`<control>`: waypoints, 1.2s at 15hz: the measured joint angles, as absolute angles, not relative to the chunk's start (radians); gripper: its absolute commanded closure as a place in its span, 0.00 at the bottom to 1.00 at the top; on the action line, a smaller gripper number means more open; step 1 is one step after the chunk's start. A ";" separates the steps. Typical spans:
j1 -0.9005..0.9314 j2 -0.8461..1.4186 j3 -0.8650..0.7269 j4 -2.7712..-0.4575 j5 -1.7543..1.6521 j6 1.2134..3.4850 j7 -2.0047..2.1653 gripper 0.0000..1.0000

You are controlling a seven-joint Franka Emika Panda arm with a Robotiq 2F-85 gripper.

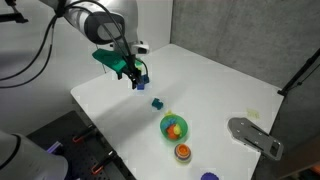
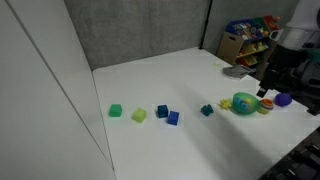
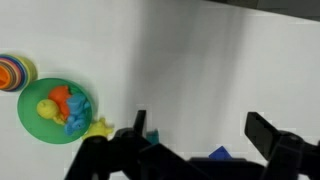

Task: Put the blue toy inside the green bowl

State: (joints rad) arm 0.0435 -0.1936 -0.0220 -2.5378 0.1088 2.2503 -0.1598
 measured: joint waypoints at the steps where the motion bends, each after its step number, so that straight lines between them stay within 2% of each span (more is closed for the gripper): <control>1: 0.043 -0.158 -0.019 -2.524 0.109 2.277 -0.159 0.00; 8: 0.043 0.111 -0.004 -2.383 0.076 2.444 -0.118 0.00; 18: 0.063 0.522 -0.017 -2.099 -0.003 2.575 0.173 0.00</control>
